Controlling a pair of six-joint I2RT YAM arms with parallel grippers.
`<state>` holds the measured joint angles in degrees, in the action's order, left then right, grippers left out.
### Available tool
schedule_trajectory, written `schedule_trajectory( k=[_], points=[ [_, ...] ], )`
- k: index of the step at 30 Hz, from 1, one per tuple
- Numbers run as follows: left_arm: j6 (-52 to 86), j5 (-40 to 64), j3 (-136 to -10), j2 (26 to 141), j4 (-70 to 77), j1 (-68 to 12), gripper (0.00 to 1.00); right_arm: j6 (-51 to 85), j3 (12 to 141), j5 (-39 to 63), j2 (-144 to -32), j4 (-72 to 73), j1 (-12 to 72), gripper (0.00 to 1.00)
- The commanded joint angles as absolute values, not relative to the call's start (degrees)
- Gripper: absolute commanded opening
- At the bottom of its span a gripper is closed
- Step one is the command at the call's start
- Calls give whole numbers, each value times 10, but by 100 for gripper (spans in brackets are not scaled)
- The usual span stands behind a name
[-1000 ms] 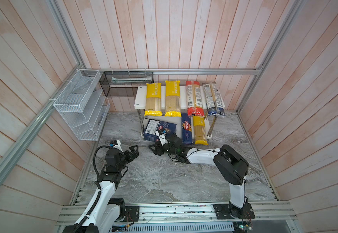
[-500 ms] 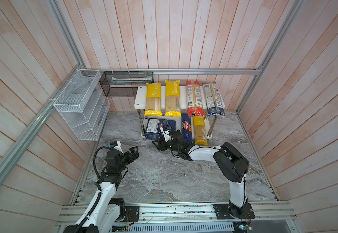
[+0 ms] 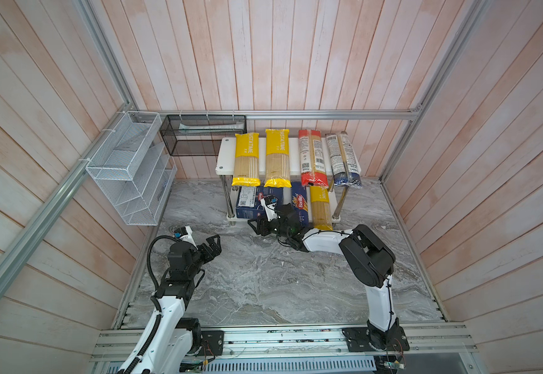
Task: Arrange pasta packages on shelves
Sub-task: Move the pasta box to the shelf, then reset both arms
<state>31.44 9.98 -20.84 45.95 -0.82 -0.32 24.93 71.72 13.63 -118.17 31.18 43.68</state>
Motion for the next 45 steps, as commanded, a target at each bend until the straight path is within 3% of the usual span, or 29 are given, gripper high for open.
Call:
schedule_trajectory(
  k=[1,9,15,21,28,31,33,36,41,44,45],
  points=[
    [296,79,-210,456,-8,0,100,233,729,142,-1177,307,432,63],
    [232,-1,-233,441,40,0,100,230,576,87,-1034,313,448,67],
    [201,-67,-160,424,163,0,100,214,409,-52,-823,239,433,69],
    [113,-122,-64,428,340,3,100,149,296,-139,-610,118,284,71],
    [72,-119,-53,573,511,9,100,128,145,-199,-439,233,93,76],
    [68,-109,-66,666,592,12,100,127,75,-249,-459,400,52,80],
    [56,-101,-68,720,655,15,100,104,44,-202,-517,511,15,98],
    [84,-74,-73,798,726,39,100,71,79,-188,-620,526,-8,98],
    [58,-13,-105,890,763,39,100,39,38,-91,-792,799,-18,98],
    [49,-16,-153,873,639,31,100,35,61,-85,-915,909,-16,98],
    [30,-39,-155,887,663,17,100,33,80,-89,-897,855,-13,98]
  ],
)
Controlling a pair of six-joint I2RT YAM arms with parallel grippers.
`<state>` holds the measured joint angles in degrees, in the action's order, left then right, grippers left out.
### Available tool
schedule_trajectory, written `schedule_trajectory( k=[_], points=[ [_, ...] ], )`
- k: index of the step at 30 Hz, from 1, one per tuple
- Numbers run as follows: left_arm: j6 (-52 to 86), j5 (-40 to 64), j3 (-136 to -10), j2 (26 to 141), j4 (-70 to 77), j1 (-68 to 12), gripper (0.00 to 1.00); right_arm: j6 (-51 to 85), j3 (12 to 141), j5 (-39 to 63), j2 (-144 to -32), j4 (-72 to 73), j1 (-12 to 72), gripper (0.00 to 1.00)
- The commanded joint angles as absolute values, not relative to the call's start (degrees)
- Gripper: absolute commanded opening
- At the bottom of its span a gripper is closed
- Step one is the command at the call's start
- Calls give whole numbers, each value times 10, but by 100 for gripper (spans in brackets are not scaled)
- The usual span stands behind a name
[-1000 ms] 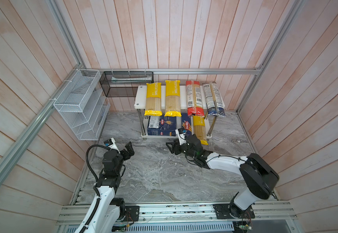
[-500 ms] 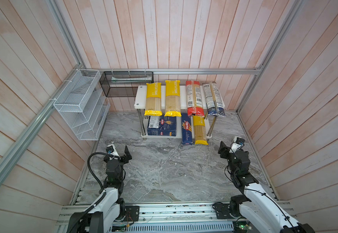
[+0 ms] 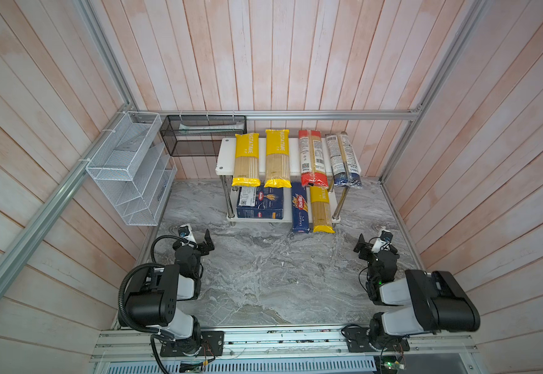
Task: Arrange pasta packages on shelves
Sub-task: Reset both arms
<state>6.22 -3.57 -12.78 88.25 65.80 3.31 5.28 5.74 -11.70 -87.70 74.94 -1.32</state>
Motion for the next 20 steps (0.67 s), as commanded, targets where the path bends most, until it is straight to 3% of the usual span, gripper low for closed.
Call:
schedule_trajectory(
  k=[1,2,5,9,20],
  points=[
    [19,-50,-154,893,670,7,100,33,121,-83,-861,713,-13,98],
    [20,-53,-159,888,650,4,100,36,148,-82,-859,655,-13,98],
    [20,-52,-161,886,649,4,100,34,105,-92,-895,798,-11,98],
    [21,-53,-163,884,641,4,100,38,134,-99,-865,692,-11,98],
    [21,-50,-163,883,638,3,100,39,132,-99,-868,703,-11,98]
  ],
)
